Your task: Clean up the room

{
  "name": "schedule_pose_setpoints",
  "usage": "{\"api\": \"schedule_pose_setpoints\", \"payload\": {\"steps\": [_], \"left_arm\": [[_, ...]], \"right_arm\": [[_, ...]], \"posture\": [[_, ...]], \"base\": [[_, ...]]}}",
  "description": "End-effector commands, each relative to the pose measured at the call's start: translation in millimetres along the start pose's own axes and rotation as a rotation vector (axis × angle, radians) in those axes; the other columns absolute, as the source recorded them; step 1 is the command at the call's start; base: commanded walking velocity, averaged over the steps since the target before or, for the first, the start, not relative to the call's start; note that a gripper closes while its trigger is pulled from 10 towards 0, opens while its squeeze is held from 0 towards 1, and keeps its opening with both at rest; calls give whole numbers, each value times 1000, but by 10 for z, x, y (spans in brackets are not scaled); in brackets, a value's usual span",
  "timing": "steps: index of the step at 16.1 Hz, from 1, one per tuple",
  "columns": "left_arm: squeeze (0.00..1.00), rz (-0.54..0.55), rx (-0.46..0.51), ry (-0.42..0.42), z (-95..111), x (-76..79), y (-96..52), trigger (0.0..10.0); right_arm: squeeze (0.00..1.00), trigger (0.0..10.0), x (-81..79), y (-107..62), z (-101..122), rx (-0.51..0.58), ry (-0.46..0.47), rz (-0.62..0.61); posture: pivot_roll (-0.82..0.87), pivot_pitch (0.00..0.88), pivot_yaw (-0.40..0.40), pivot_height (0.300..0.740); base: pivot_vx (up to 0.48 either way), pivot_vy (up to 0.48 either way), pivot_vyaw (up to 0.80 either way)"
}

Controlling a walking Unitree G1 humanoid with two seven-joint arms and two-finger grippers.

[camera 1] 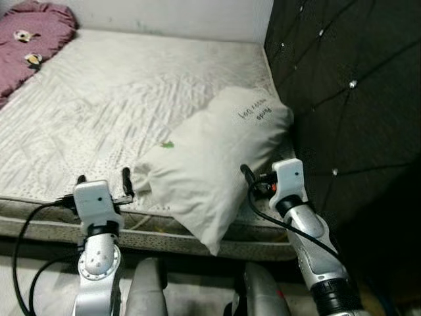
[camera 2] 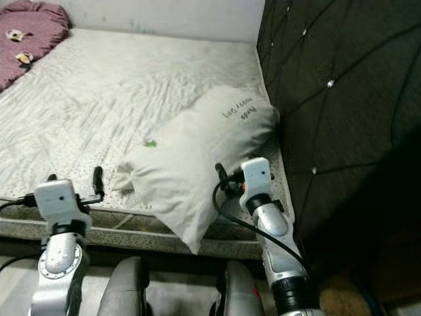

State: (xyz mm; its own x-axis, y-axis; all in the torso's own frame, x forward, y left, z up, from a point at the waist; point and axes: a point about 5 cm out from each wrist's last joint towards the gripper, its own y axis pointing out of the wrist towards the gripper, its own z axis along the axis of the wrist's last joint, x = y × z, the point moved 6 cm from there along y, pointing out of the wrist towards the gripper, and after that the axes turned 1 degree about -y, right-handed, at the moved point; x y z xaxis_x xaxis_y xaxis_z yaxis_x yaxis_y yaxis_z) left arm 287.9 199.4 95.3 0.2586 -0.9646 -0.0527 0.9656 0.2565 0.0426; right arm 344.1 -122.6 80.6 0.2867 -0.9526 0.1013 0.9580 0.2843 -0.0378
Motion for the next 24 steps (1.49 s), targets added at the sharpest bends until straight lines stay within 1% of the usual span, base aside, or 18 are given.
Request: {"api": "schedule_pose_setpoints", "payload": {"steps": [1, 4, 6, 8, 10, 11, 12, 14, 18, 20, 24], "left_arm": [[0, -12, 16, -6, 50, 38, 15, 10000], [0, -21, 16, -14, 55, 59, 8, 10000], [0, -17, 16, -13, 60, 48, -7, 10000], [0, -8, 9, -12, 65, 19, -41, 10000], [0, 17, -8, -3, 82, -65, -92, 10000], [0, 21, -6, -6, 94, -78, -94, 10000], [0, 30, -4, -12, 123, -109, -105, 10000], [0, 34, -8, -15, 131, -111, -103, 10000], [0, 41, -5, -35, 179, -108, -76, 10000], [0, 20, 2, -47, 219, -65, -60, 10000], [0, 19, 7, -50, 227, -84, -83, 10000]], "right_arm": [[0, 10000, 19, -3, 26, 5, -7, 0], [0, 10000, 30, -3, 36, 3, -17, -1], [0, 10000, 29, -12, 36, 2, -17, -1], [0, 10000, 17, -45, 40, 2, -17, 1], [0, 10000, 75, -58, 40, -15, 14, -25], [0, 10000, 77, -57, 52, -14, 18, -26], [0, 10000, 97, -53, 68, -17, 46, -36], [0, 10000, 96, -44, 77, -23, 69, -39], [0, 10000, 108, -18, 133, -15, 71, -39], [0, 10000, 119, -7, 140, -21, 68, -38], [0, 10000, 135, 3, 148, -25, 64, -40]], "posture": [[17, 0, -52, 593], [16, 0, -54, 593], [18, 0, -55, 593], [22, 0, -57, 593], [36, 0, -61, 593], [37, 0, -61, 593], [41, 0, -59, 579], [37, 0, -54, 559], [31, 0, -54, 525], [30, 0, -62, 525], [35, 0, -72, 525]], "base": [[255, 0, 0], [0, 0, 0], [242, 0, 0], [0, 0, 0], [0, 0, 0], [0, 0, 0], [0, 0, 0], [0, 0, 0], [0, 0, 0], [0, 0, 0], [0, 0, 0]]}}
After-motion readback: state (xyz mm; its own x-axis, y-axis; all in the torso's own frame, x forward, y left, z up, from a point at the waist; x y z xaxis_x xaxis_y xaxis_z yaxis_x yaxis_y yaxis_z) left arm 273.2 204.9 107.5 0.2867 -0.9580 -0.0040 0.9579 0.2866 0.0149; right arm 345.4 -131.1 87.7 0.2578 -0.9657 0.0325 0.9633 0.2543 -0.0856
